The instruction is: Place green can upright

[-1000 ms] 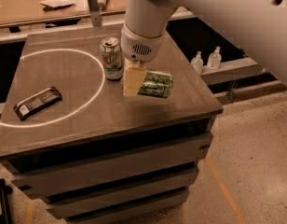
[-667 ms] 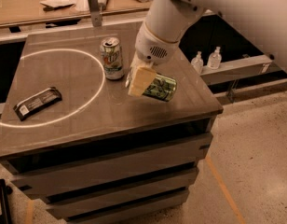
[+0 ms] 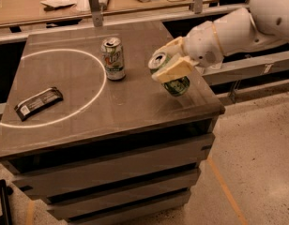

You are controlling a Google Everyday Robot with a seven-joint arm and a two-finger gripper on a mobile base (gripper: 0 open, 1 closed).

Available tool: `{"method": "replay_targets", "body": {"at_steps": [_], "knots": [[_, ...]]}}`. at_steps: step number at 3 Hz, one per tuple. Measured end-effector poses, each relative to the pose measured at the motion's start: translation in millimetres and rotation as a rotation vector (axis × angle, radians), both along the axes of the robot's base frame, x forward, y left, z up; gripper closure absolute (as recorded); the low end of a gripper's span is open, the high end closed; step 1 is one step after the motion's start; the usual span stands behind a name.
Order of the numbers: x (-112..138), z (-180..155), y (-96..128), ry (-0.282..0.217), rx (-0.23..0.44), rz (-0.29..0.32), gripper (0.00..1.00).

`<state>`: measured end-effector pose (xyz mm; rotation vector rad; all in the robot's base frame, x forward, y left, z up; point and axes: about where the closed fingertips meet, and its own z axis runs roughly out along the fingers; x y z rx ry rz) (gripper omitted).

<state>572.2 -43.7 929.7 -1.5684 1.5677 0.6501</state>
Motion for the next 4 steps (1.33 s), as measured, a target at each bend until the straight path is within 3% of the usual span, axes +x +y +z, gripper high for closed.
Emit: {"method": "replay_targets", "body": {"at_steps": [2,4], "knots": [[-5.1,33.4,-40.0,-0.010,0.418,0.079,1.00],[-21.8,26.0,-54.4,0.035,0.553,0.125,0.97]]}}
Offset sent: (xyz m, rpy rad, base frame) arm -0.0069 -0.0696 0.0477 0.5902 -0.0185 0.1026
